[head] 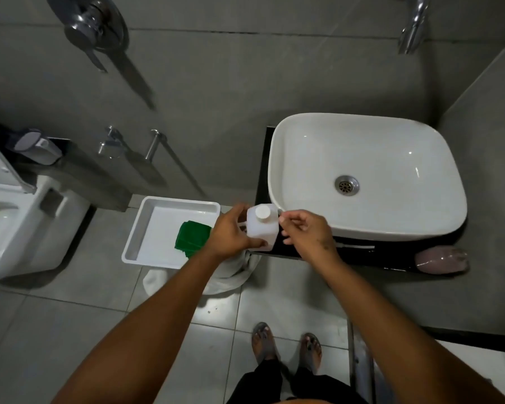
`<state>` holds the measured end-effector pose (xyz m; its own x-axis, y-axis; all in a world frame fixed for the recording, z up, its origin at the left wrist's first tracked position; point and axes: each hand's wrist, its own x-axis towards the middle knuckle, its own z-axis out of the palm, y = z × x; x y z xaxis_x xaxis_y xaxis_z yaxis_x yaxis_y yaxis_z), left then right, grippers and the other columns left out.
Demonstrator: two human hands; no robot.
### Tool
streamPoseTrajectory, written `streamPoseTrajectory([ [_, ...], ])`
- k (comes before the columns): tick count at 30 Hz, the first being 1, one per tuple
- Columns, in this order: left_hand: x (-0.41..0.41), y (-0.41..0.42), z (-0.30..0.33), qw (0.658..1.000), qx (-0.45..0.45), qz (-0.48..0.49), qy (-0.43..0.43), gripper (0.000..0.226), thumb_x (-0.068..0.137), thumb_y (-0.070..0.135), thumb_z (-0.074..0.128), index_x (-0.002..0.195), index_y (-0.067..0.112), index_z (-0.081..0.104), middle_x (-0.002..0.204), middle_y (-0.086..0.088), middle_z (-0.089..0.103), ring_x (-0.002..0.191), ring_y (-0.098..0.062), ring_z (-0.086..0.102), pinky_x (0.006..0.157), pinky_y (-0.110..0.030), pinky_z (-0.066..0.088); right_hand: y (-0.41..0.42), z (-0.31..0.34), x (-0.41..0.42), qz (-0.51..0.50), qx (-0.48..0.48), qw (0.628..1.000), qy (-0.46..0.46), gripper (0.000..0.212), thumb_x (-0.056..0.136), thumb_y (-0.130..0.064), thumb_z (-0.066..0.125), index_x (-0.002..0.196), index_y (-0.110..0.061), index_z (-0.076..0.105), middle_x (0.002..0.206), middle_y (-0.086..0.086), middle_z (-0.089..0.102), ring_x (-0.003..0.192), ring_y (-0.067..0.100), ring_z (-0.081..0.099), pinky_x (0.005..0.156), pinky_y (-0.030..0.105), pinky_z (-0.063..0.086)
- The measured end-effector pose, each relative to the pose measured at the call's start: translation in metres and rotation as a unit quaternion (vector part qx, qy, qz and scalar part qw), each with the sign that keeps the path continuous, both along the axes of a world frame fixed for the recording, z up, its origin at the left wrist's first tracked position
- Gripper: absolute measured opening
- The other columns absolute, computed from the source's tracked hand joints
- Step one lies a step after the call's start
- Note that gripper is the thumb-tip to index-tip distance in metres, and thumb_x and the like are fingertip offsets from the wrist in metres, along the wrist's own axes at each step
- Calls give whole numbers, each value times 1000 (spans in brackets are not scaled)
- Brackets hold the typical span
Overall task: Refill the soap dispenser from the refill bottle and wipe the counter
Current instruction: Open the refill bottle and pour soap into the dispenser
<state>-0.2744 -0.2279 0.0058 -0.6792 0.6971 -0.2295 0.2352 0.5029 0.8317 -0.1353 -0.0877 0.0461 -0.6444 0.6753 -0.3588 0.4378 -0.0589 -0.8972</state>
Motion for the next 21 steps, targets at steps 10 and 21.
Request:
streamPoseTrajectory([
  [10,34,1,42,997,44,-9,56,73,51,49,96,113,41,61,107,20,71,99,-1,67,85,-21,56,29,125,-14,363,365,849,-120,30,71,-41,67,96,-28,74,90,-8,68,82,14,63,73,38,58],
  [21,44,9,62,995,72,28,64,77,53,43,98,122,35,63,110,18,71,100,-3,68,81,-25,61,38,159,-7,370,465,798,-103,44,80,-55,64,113,-28,70,111,-5,70,97,18,65,83,36,55],
])
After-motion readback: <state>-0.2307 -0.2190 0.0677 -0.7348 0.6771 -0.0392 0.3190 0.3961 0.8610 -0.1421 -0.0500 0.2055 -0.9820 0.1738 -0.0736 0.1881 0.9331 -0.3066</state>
